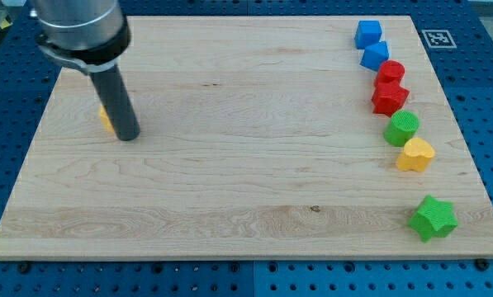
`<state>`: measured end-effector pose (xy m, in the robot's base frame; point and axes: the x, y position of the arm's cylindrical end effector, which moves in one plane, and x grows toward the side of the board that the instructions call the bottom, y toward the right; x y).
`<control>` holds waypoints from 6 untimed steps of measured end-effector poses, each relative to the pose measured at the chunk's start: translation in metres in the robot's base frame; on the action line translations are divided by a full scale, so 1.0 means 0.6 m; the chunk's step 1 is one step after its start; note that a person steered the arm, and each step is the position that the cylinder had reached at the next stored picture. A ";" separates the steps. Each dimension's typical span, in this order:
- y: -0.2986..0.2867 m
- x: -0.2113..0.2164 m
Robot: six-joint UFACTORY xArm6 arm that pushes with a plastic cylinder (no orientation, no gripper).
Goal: Move your arm towards the bottom center
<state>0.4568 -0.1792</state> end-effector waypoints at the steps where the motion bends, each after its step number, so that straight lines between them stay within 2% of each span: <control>1: -0.013 0.001; 3: -0.021 -0.013; 4: 0.016 0.059; 5: 0.127 0.166; 6: 0.265 0.204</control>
